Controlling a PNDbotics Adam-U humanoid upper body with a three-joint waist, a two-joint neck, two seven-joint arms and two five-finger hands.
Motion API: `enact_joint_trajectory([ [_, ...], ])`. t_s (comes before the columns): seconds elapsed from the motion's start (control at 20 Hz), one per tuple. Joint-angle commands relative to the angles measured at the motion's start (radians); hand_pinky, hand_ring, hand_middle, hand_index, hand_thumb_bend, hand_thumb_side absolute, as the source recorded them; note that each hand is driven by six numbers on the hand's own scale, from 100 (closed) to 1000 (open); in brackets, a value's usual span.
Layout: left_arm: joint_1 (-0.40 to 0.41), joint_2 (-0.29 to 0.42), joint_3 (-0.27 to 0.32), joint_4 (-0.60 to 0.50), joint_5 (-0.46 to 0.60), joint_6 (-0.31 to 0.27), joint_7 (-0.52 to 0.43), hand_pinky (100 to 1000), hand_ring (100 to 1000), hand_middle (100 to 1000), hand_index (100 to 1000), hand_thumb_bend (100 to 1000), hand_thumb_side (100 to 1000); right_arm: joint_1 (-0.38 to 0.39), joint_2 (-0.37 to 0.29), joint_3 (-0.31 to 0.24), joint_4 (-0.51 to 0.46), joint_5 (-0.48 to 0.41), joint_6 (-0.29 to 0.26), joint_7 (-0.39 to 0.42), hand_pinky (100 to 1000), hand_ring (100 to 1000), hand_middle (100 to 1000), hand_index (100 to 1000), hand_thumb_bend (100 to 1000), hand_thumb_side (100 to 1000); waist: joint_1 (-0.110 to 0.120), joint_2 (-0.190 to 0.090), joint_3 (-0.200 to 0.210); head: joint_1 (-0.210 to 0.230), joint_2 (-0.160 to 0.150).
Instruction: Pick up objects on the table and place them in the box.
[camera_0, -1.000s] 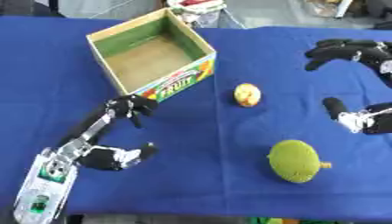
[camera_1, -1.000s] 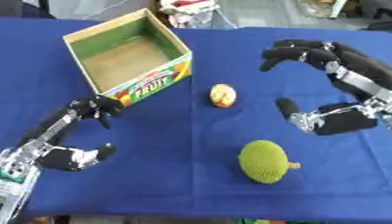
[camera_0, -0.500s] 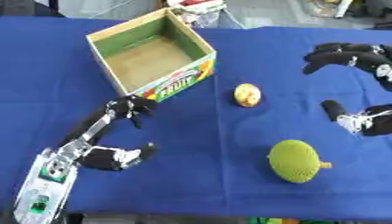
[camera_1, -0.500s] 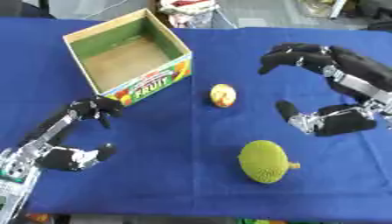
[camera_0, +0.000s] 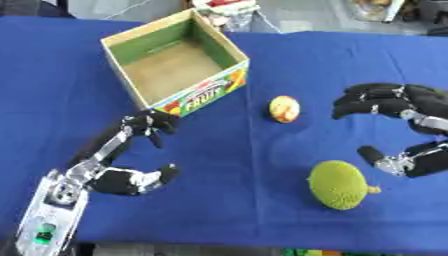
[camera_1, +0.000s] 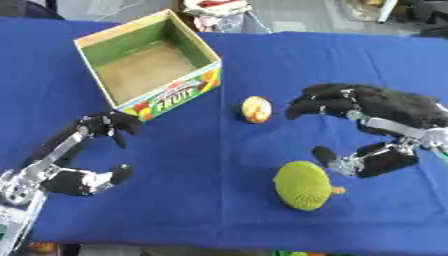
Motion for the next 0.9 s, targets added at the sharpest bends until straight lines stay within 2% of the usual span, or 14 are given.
enact_joint_trajectory([
  [0.05,-0.005,0.017,0.002,-0.010,0.003,-0.001,-0.004,563,736,753,876,475,576,-0.007,-0.036,0.008,0.014,0.037,-0.023,0.002,958,891,800,957,100,190,-0.001,-0.016,0.001,0.000,0.005],
  [0.3,-0.004,0.018,0.001,-0.010,0.003,-0.001,-0.005,563,736,753,876,474,576,0.006,-0.043,0.029,0.037,0.093,-0.048,-0.002,958,893,810,959,100,249,-0.003,-0.016,0.003,0.000,0.005],
  [0.9,-0.006,0.021,0.001,-0.010,0.003,-0.003,-0.008,564,736,754,876,473,577,0.025,-0.056,0.058,0.080,0.190,-0.090,-0.029,959,894,819,960,100,322,-0.005,-0.017,0.004,0.001,0.005],
])
